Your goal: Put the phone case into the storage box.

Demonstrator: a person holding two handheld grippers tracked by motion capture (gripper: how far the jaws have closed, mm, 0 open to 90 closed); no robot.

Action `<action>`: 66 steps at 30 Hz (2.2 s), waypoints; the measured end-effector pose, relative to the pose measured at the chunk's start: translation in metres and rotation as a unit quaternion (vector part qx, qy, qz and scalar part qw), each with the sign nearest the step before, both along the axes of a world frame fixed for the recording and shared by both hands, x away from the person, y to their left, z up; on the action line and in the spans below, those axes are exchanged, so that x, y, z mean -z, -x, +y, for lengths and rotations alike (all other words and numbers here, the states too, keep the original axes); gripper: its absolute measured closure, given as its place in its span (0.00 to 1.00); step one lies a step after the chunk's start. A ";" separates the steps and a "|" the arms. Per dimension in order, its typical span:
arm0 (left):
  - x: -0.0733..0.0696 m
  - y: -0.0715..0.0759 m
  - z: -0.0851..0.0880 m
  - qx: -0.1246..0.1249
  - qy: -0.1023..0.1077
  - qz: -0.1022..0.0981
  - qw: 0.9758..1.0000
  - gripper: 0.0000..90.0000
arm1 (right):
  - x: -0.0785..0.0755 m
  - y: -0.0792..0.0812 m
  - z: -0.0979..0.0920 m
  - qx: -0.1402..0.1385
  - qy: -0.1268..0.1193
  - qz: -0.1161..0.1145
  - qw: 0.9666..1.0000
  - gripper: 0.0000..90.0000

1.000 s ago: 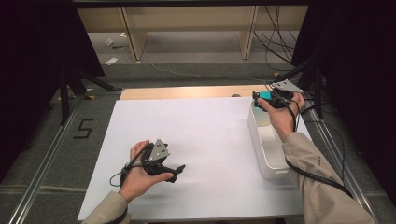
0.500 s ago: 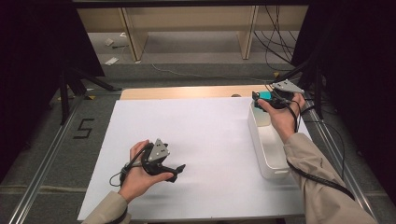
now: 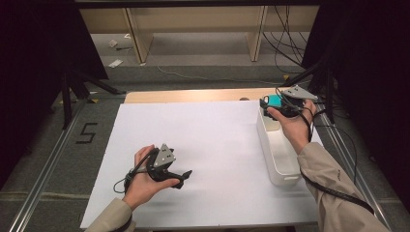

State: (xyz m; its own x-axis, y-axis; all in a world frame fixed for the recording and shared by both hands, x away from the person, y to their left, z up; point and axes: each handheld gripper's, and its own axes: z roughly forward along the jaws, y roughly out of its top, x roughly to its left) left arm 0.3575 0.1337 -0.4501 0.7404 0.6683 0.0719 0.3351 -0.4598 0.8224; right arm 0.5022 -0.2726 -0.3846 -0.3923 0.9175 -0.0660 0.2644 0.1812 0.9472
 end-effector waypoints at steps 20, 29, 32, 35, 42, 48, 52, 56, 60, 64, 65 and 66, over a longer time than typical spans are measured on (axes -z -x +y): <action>0.000 0.000 0.000 -0.002 0.000 -0.002 1.000 0.04 | 0.002 0.029 0.009 -0.055 0.000 0.024 0.998 0.17; 0.000 0.000 0.000 -0.003 0.000 -0.003 1.000 0.04 | 0.003 0.042 0.014 -0.085 -0.004 0.029 0.996 0.17; 0.000 0.000 0.000 -0.002 -0.002 -0.002 1.000 0.04 | 0.003 0.046 0.016 -0.093 -0.002 0.031 0.995 0.18; -0.001 0.000 0.000 -0.003 0.000 -0.003 1.000 0.04 | 0.004 0.050 0.018 -0.101 -0.004 0.033 0.994 0.18; -0.001 0.000 0.000 -0.002 -0.002 -0.004 1.000 0.04 | 0.005 0.058 0.022 -0.123 -0.006 0.036 0.992 0.18; -0.001 0.000 0.001 -0.002 -0.002 -0.003 1.000 0.04 | 0.006 0.065 0.024 -0.135 -0.006 0.038 0.990 0.18; -0.001 0.001 0.001 -0.002 -0.002 -0.004 1.000 0.04 | 0.006 0.069 0.027 -0.143 -0.006 0.039 0.989 0.18; -0.001 0.001 0.001 -0.002 0.000 -0.004 1.000 0.04 | 0.006 0.072 0.028 -0.153 -0.007 0.039 0.987 0.18; -0.002 0.001 0.001 -0.002 0.000 -0.004 1.000 0.04 | 0.006 0.077 0.029 -0.163 -0.006 0.041 0.986 0.18; -0.001 0.001 0.001 -0.002 0.000 -0.004 1.000 0.04 | 0.006 0.082 0.029 -0.170 -0.005 0.043 0.985 0.18; -0.002 0.001 0.001 -0.002 0.000 -0.004 1.000 0.04 | 0.006 0.083 0.029 -0.172 -0.005 0.044 0.984 0.18; -0.002 0.001 0.001 -0.002 0.000 -0.004 1.000 0.04 | 0.007 0.084 0.028 -0.173 -0.006 0.045 0.984 0.18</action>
